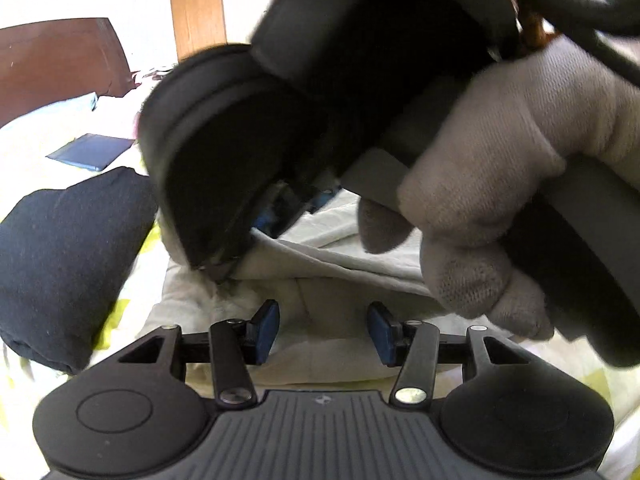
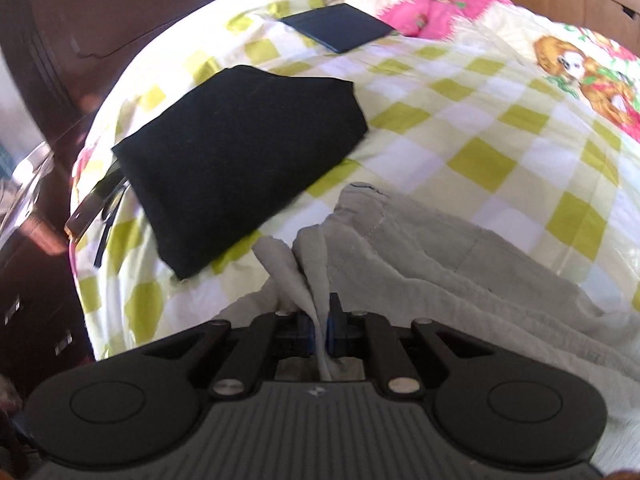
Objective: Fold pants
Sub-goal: 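Lower the hem onto the trousers and open the right gripper, then move the right gripper to the side edge of the folded trousers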
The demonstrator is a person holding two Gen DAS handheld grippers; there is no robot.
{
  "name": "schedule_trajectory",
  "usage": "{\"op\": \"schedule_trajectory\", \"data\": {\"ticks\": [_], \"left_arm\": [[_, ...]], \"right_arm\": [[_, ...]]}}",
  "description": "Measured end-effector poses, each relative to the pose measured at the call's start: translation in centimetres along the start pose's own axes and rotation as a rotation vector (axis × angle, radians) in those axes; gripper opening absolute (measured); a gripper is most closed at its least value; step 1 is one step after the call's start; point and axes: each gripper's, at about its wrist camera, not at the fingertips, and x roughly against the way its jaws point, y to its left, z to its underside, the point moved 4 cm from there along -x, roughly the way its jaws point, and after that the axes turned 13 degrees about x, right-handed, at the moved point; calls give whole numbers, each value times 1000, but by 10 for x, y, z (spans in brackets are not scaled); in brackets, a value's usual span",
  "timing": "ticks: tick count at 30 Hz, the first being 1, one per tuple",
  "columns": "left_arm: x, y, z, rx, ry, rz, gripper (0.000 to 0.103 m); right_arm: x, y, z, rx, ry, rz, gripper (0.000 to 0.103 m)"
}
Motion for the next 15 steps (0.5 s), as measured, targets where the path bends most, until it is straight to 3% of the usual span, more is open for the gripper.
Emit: {"op": "schedule_trajectory", "data": {"ticks": [3,5,8,12,15], "left_arm": [[5,-5,0,-29,-2,5,62],[9,-7,2,-37,16,15,63],[17,-7,1,-27,17,22,64],[24,-9,2,-41,32,20,64],[35,-15,0,-62,19,26,64]], "right_arm": [[-7,6,3,35,50,-80,16],[-3,6,4,20,21,-115,30],[18,-2,9,-52,-58,-145,34],[74,-39,38,-174,-165,-50,35],[121,-89,91,-321,-202,106,36]]}}
